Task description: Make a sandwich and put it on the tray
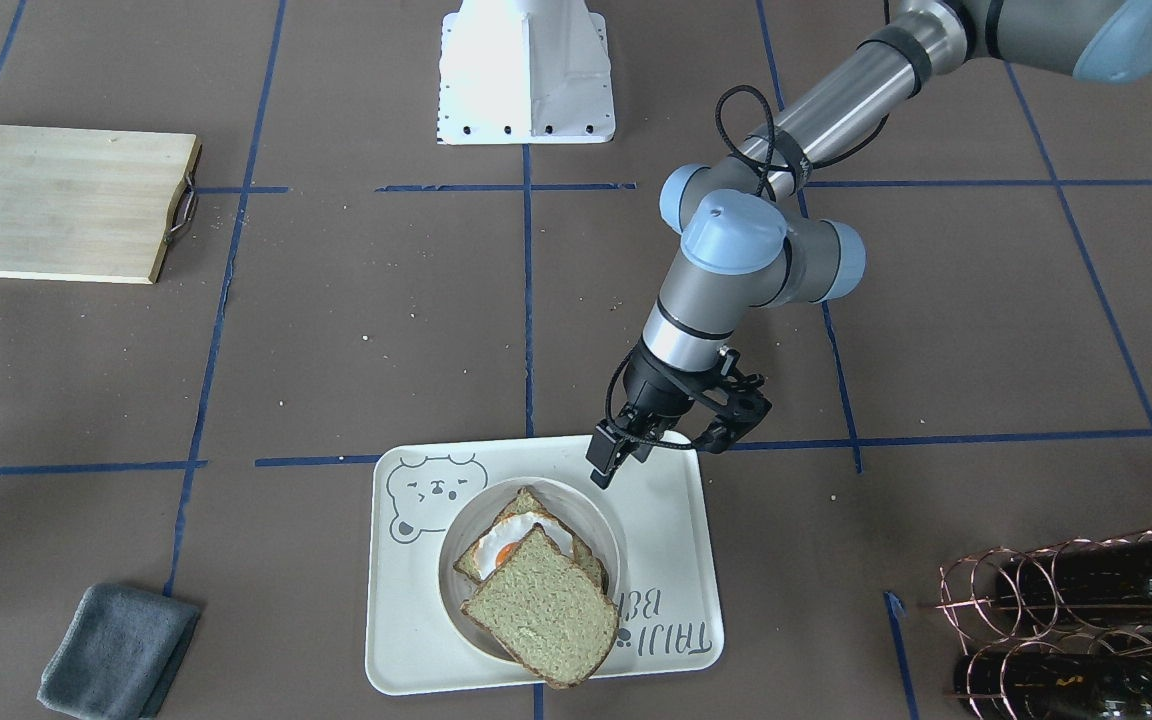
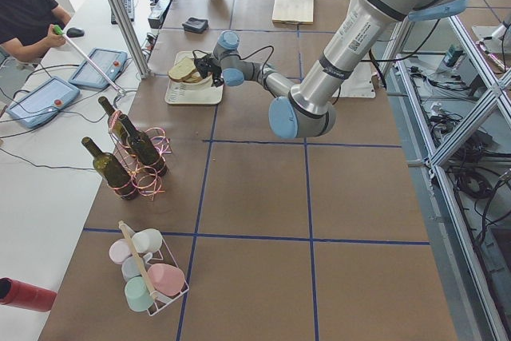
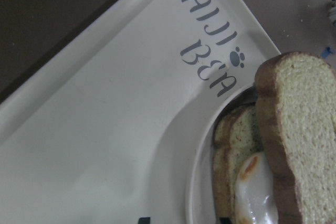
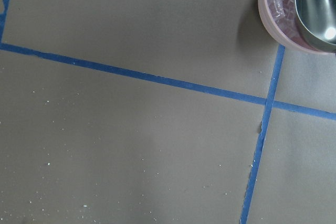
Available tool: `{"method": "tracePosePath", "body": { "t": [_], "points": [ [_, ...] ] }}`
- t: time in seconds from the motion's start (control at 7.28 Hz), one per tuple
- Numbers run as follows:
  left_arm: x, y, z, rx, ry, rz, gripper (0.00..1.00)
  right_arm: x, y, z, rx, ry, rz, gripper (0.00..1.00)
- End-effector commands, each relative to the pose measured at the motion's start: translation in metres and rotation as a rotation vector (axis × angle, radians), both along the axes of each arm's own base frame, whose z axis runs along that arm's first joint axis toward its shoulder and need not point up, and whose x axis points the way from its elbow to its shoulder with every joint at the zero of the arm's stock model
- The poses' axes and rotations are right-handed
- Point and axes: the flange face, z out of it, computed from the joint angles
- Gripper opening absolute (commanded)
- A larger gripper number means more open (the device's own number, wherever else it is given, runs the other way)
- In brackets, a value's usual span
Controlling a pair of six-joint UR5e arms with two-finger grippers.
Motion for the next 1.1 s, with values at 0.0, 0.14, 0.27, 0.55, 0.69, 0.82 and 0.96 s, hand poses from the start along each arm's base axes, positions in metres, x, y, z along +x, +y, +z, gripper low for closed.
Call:
{"method": "tracePosePath", "body": {
  "t": [0.0, 0.14, 0.27, 0.55, 0.69, 0.82, 0.96],
  "points": [
    [-0.081, 0.039, 0.02, 0.222, -0.127, 0.101, 1.0, 0.002, 0.0, 0.0, -0.001, 0.0, 0.006, 1.0],
    [-0.118, 0.049, 0.023, 0.291, -0.188, 0.121, 1.0, 0.002, 0.0, 0.0, 0.0, 0.0, 0.005, 1.0],
    [-0.153, 0.051, 0.029, 0.343, -0.271, 0.175, 1.0, 0.009, 0.0, 0.001, -0.002, 0.001, 0.016, 1.0],
    [-0.209, 0.045, 0.028, 0.469, -0.513, 0.327, 1.0, 0.011, 0.0, 0.009, -0.019, 0.001, 0.02, 1.0],
    [-0.239, 0.034, 0.041, 0.499, -0.579, 0.367, 1.0, 0.012, 0.0, 0.022, -0.047, -0.014, 0.021, 1.0],
    [-0.28, 0.032, 0.067, 0.553, -0.62, 0.441, 1.0, 0.017, -0.001, 0.034, -0.081, -0.04, 0.028, 1.0],
    [-0.34, 0.025, 0.083, 0.618, -0.637, 0.491, 1.0, 0.029, 0.0, 0.045, -0.107, -0.063, 0.052, 1.0]
  ]
}}
